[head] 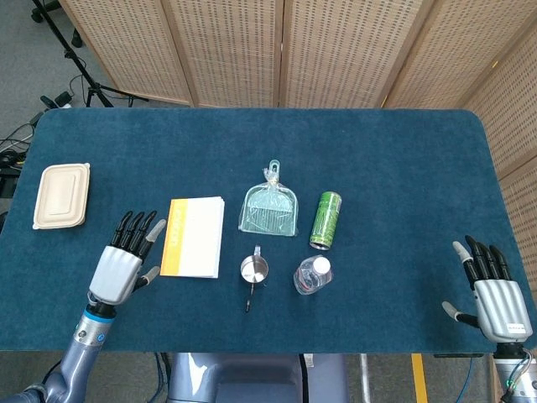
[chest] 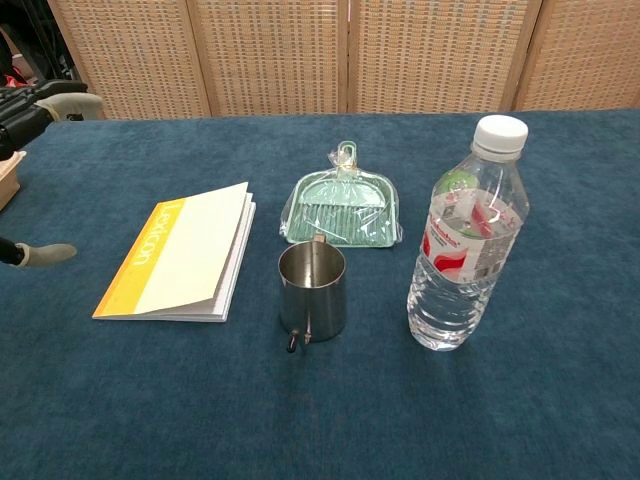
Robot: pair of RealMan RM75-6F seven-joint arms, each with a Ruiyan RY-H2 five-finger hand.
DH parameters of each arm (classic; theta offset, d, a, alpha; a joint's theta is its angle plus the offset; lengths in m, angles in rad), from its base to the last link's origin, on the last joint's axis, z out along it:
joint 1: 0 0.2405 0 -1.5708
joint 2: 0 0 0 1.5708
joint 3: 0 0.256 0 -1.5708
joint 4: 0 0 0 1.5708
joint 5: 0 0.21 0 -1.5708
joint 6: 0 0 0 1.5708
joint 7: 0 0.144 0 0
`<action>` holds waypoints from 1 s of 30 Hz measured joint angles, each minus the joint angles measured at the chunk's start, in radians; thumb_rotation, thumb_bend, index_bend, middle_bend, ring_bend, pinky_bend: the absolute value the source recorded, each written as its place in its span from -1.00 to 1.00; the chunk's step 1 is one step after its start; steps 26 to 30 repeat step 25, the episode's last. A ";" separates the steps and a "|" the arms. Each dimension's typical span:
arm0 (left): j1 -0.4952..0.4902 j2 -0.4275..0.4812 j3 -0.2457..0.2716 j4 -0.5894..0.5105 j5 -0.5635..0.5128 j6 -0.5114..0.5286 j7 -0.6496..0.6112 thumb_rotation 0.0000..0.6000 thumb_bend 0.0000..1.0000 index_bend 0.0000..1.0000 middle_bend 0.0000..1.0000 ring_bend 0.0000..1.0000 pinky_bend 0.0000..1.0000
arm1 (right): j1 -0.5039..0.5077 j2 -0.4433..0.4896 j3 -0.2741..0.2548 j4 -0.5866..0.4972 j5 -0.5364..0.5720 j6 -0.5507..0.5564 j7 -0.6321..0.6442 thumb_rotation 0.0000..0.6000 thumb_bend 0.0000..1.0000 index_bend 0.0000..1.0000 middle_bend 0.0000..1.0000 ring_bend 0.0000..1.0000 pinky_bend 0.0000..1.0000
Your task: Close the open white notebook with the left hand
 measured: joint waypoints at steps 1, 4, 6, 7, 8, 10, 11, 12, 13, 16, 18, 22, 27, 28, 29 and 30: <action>0.006 0.006 0.004 -0.003 -0.003 -0.001 -0.001 1.00 -0.89 -1.00 -1.00 -1.00 -1.00 | 0.000 0.001 0.000 0.000 0.002 -0.003 -0.001 1.00 -1.00 -1.00 -1.00 -1.00 -1.00; 0.029 0.059 0.025 -0.049 -0.036 -0.028 0.015 1.00 -0.89 -1.00 -1.00 -1.00 -1.00 | 0.002 0.007 0.000 -0.003 0.015 -0.014 -0.005 1.00 -1.00 -1.00 -1.00 -1.00 -1.00; 0.045 0.116 0.040 -0.117 -0.070 -0.057 0.032 1.00 -0.89 -1.00 -1.00 -1.00 -1.00 | 0.002 0.008 0.001 -0.004 0.021 -0.019 -0.011 1.00 -1.00 -1.00 -1.00 -1.00 -1.00; 0.052 0.144 0.046 -0.153 -0.087 -0.070 0.039 1.00 -0.89 -1.00 -1.00 -1.00 -1.00 | 0.003 0.008 0.001 -0.005 0.024 -0.021 -0.017 1.00 -1.00 -1.00 -1.00 -1.00 -1.00; 0.062 0.185 0.056 -0.204 -0.111 -0.087 0.048 1.00 -0.89 -1.00 -1.00 -1.00 -1.00 | 0.004 0.009 0.001 -0.006 0.027 -0.024 -0.021 1.00 -1.00 -1.00 -1.00 -1.00 -1.00; 0.077 0.252 0.071 -0.279 -0.143 -0.111 0.063 1.00 -0.88 -1.00 -1.00 -1.00 -1.00 | 0.005 0.011 0.000 -0.012 0.033 -0.033 -0.032 1.00 -1.00 -1.00 -1.00 -1.00 -1.00; 0.088 0.297 0.081 -0.319 -0.161 -0.124 0.072 1.00 -0.88 -1.00 -1.00 -1.00 -1.00 | 0.006 0.012 -0.001 -0.015 0.035 -0.037 -0.038 1.00 -1.00 -1.00 -1.00 -1.00 -1.00; 0.097 0.328 0.089 -0.343 -0.173 -0.132 0.077 1.00 -0.88 -1.00 -1.00 -1.00 -1.00 | 0.006 0.013 -0.002 -0.018 0.038 -0.042 -0.043 1.00 -1.00 -1.00 -1.00 -1.00 -1.00; 0.105 0.355 0.097 -0.362 -0.184 -0.139 0.082 1.00 -0.88 -1.00 -1.00 -1.00 -1.00 | 0.007 0.015 -0.004 -0.024 0.042 -0.050 -0.049 1.00 -1.00 -1.00 -1.00 -1.00 -1.00; 0.138 0.416 0.118 -0.400 -0.204 -0.146 0.079 1.00 -0.88 -1.00 -1.00 -1.00 -1.00 | 0.009 0.021 -0.007 -0.040 0.054 -0.065 -0.070 1.00 -1.00 -1.00 -1.00 -1.00 -1.00; 0.156 0.431 0.125 -0.402 -0.202 -0.132 0.066 1.00 -0.88 -1.00 -1.00 -1.00 -1.00 | 0.011 0.022 -0.008 -0.052 0.061 -0.069 -0.092 1.00 -1.00 -1.00 -1.00 -1.00 -1.00; 0.179 0.457 0.128 -0.389 -0.190 -0.103 0.026 1.00 -0.88 -1.00 -1.00 -1.00 -1.00 | 0.011 0.020 -0.011 -0.060 0.063 -0.072 -0.112 1.00 -1.00 -1.00 -1.00 -1.00 -1.00; 0.187 0.462 0.127 -0.381 -0.178 -0.092 0.017 1.00 -0.88 -1.00 -1.00 -1.00 -1.00 | 0.010 0.020 -0.012 -0.060 0.060 -0.068 -0.112 1.00 -1.00 -1.00 -1.00 -1.00 -1.00; 0.187 0.462 0.127 -0.381 -0.178 -0.092 0.017 1.00 -0.88 -1.00 -1.00 -1.00 -1.00 | 0.010 0.020 -0.012 -0.060 0.060 -0.068 -0.112 1.00 -1.00 -1.00 -1.00 -1.00 -1.00; 0.187 0.462 0.127 -0.381 -0.178 -0.092 0.017 1.00 -0.88 -1.00 -1.00 -1.00 -1.00 | 0.010 0.020 -0.012 -0.060 0.060 -0.068 -0.112 1.00 -1.00 -1.00 -1.00 -1.00 -1.00; 0.187 0.462 0.127 -0.381 -0.178 -0.092 0.017 1.00 -0.88 -1.00 -1.00 -1.00 -1.00 | 0.010 0.020 -0.012 -0.060 0.060 -0.068 -0.112 1.00 -1.00 -1.00 -1.00 -1.00 -1.00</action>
